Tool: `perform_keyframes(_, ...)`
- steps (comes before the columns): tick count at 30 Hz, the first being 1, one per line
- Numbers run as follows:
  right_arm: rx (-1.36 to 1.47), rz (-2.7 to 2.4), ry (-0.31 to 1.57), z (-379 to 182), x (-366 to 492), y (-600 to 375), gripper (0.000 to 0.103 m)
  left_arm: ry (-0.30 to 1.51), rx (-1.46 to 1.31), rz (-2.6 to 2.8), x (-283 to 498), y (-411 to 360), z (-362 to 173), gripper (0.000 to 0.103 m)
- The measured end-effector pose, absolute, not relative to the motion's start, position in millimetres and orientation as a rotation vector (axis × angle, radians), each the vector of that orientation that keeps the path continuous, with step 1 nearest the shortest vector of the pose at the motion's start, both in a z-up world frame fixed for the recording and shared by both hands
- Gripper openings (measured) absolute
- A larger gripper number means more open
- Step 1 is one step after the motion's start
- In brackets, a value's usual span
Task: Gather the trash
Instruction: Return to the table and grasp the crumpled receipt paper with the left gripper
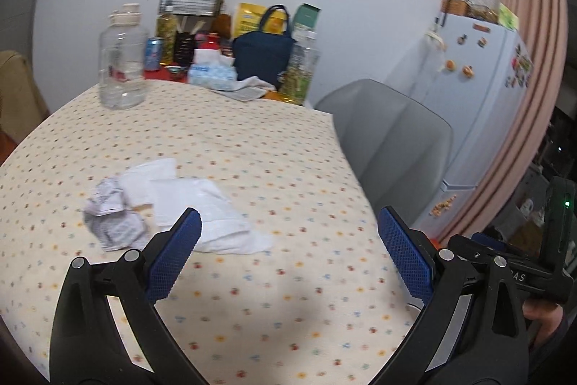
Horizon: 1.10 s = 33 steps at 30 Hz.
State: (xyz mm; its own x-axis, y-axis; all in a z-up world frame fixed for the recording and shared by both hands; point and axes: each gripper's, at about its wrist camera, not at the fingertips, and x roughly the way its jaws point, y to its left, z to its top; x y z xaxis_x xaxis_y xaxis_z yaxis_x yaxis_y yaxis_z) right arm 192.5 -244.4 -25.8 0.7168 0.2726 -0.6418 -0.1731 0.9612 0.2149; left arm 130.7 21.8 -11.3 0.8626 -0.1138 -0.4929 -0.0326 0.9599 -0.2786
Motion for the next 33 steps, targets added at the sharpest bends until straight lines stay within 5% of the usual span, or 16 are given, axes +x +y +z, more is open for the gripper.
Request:
perform_keyframes(25, 0.031, 0.443, 0.81, -30.5, 199.4, -140.1, 0.095, 0.619, -0.473, 0.248, 144.1, 151.8, -66.1, 0.096)
perform_keyframes(29, 0.03, 0.437, 0.811, -29.4, 199.6, -142.3, 0.095, 0.665, -0.528, 0.249, 154.5, 160.1, -80.9, 0.076)
perform_keyframes(33, 0.029, 0.433, 0.813, -30.4, 200.0, -144.0, 0.095, 0.724, -0.594, 0.23, 159.1, 164.2, -94.2, 0.023)
